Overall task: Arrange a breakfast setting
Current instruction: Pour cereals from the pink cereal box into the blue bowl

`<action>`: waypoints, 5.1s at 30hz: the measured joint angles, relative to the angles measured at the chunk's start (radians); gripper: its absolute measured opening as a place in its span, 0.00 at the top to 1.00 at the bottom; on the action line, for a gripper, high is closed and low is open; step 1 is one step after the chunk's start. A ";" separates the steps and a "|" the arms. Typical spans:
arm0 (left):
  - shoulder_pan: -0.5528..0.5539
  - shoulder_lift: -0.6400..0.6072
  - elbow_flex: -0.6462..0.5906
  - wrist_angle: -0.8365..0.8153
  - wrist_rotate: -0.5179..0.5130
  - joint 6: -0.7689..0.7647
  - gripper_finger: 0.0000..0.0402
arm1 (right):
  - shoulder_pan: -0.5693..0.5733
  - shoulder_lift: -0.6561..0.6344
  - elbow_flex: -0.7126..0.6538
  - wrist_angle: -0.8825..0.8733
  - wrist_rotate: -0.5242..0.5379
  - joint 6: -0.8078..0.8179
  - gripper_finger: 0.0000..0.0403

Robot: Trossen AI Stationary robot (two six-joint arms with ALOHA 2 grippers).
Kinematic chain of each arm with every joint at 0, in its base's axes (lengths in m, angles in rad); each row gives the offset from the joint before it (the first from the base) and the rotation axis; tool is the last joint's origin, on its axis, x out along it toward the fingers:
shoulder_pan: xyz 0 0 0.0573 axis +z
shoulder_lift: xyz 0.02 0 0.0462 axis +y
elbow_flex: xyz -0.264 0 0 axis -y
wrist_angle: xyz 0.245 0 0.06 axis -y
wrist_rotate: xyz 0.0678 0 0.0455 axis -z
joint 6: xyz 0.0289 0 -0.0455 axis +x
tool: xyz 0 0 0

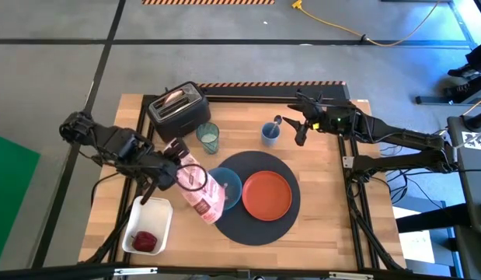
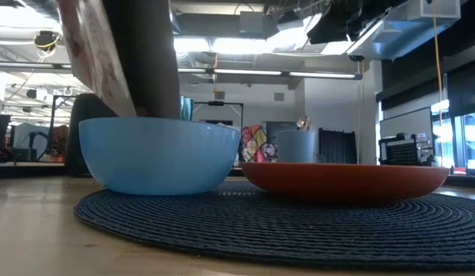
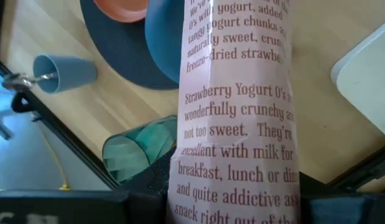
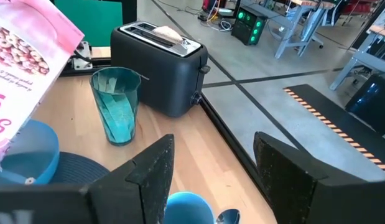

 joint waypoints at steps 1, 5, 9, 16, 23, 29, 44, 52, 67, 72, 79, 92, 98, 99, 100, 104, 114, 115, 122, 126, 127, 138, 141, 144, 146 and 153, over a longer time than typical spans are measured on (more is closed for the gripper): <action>-0.012 0.000 0.000 0.000 -0.008 0.000 0.65 | 0.000 0.000 0.000 0.000 0.000 0.003 0.48; -0.042 0.000 0.000 0.000 -0.065 0.001 0.65 | 0.000 0.000 0.000 0.001 0.000 0.005 0.48; -0.051 0.000 0.000 0.000 -0.092 0.001 0.65 | 0.000 0.000 0.000 0.001 0.000 0.009 0.48; -0.097 0.000 0.000 0.000 -0.121 0.000 0.65 | 0.000 0.000 0.000 -0.019 0.000 0.012 0.48; -0.106 0.006 0.000 -0.001 -0.137 0.000 0.65 | 0.000 0.000 0.000 -0.020 0.000 0.025 0.48; -0.098 0.001 0.000 -0.003 -0.148 -0.003 0.65 | 0.000 0.000 0.000 -0.023 0.000 0.031 0.48; -0.074 -0.003 0.000 -0.003 -0.144 -0.001 0.65 | 0.000 0.000 0.000 -0.023 -0.001 0.031 0.48; -0.053 -0.004 0.000 -0.002 -0.143 0.005 0.65 | 0.000 0.000 0.000 -0.023 -0.001 0.031 0.48; -0.041 -0.001 0.000 0.000 -0.130 0.006 0.65 | 0.000 0.000 0.000 -0.024 -0.007 0.031 0.48; -0.042 -0.002 0.000 0.000 -0.111 -0.002 0.65 | 0.000 0.000 0.000 -0.026 -0.008 0.031 0.48; -0.042 -0.013 -0.001 0.000 -0.084 -0.024 0.65 | 0.000 0.000 0.000 -0.055 -0.008 0.033 0.48; -0.031 -0.027 -0.007 0.002 -0.097 -0.019 0.65 | 0.000 0.000 0.000 -0.054 -0.008 0.039 0.48; -0.022 -0.027 -0.054 -0.001 -0.110 0.006 0.65 | 0.000 0.000 0.000 -0.053 -0.008 0.039 0.48; -0.019 -0.027 -0.060 -0.001 -0.115 0.006 0.65 | 0.000 0.000 0.000 -0.053 -0.008 0.039 0.48; -0.016 -0.027 -0.063 -0.001 -0.114 0.007 0.65 | 0.000 0.000 0.000 -0.053 -0.008 0.039 0.48; -0.012 -0.027 -0.064 0.000 -0.120 0.007 0.65 | 0.000 0.000 0.000 -0.052 -0.008 0.039 0.48; -0.014 -0.027 -0.064 0.000 -0.126 0.006 0.65 | 0.000 0.000 0.000 -0.052 -0.008 0.039 0.48; -0.018 -0.023 -0.064 0.000 -0.126 0.007 0.65 | 0.000 0.000 0.000 -0.052 -0.008 0.039 0.48; -0.027 -0.011 -0.064 -0.001 -0.138 0.006 0.65 | 0.000 0.000 0.000 -0.051 -0.008 0.043 0.48; -0.027 -0.013 -0.064 -0.003 -0.144 0.006 0.65 | 0.000 0.000 0.000 -0.049 -0.008 0.043 0.48; -0.027 -0.014 -0.064 -0.003 -0.146 0.007 0.65 | 0.000 0.000 0.000 -0.049 -0.008 0.043 0.48; -0.032 -0.019 -0.064 -0.001 -0.145 0.007 0.65 | 0.000 0.000 0.000 -0.049 -0.008 0.043 0.48; -0.031 -0.019 -0.064 0.000 -0.153 0.007 0.65 | 0.000 0.000 0.000 -0.049 -0.008 0.043 0.48; -0.049 -0.008 -0.064 -0.001 -0.156 0.006 0.65 | 0.000 0.000 0.000 -0.049 -0.008 0.043 0.48; -0.056 0.001 -0.064 0.001 -0.159 0.019 0.65 | 0.000 0.000 0.000 -0.049 -0.008 0.043 0.48; -0.054 -0.002 -0.064 0.001 -0.174 0.027 0.65 | 0.000 0.000 0.000 -0.048 -0.008 0.043 0.48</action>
